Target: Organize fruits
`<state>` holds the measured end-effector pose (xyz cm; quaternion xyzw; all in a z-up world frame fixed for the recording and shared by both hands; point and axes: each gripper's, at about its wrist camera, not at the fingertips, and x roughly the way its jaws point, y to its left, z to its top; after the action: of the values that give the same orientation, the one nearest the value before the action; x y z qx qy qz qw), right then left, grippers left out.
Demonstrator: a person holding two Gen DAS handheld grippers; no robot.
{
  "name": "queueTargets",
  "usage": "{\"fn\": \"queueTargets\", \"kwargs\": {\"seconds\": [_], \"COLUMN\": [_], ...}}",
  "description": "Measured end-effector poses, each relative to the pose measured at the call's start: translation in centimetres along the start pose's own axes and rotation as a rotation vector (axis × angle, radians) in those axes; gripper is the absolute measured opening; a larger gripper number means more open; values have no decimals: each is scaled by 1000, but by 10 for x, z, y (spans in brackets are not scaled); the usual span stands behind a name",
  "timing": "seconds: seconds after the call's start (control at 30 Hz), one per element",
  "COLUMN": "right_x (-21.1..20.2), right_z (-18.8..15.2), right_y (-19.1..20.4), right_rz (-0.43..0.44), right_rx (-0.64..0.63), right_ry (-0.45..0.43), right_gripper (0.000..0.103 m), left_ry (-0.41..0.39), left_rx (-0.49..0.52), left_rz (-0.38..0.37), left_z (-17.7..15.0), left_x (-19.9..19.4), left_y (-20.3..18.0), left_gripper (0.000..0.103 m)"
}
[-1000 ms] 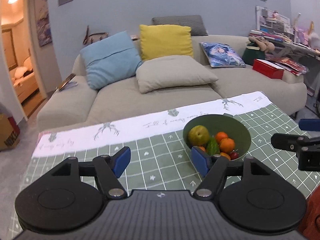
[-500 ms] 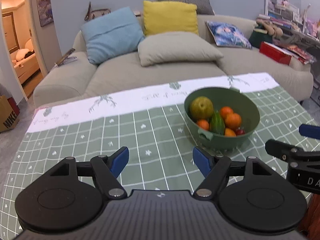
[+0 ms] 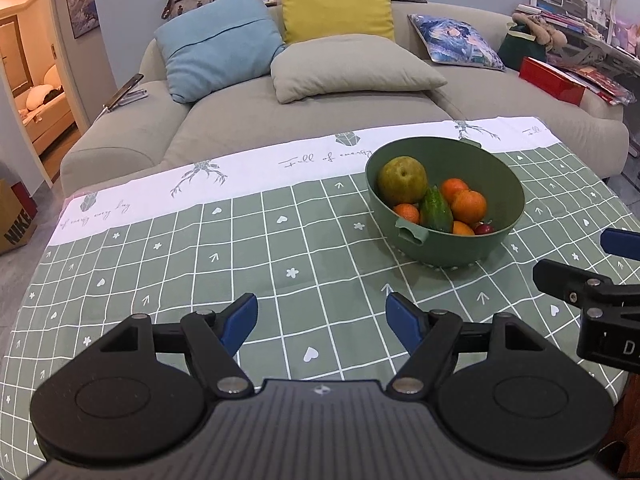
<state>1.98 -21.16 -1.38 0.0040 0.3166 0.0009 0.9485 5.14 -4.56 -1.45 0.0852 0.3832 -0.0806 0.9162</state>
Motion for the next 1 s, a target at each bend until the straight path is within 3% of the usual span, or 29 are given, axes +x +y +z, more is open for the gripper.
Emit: {"fn": "queueTargets", "kwargs": {"seconds": [0.33, 1.0], "right_x": [-12, -11], "right_z": [4, 2], "right_y": [2, 3], "right_rz": [-3, -1], "right_rx": [-5, -15], "right_ry": [-36, -22], "right_gripper": [80, 80], "left_ry": [-12, -6], "left_rx": [-7, -17], "left_rz": [2, 1], "left_z": [2, 2], "left_x": [-8, -7], "left_y": [3, 6], "left_gripper": [86, 86]}}
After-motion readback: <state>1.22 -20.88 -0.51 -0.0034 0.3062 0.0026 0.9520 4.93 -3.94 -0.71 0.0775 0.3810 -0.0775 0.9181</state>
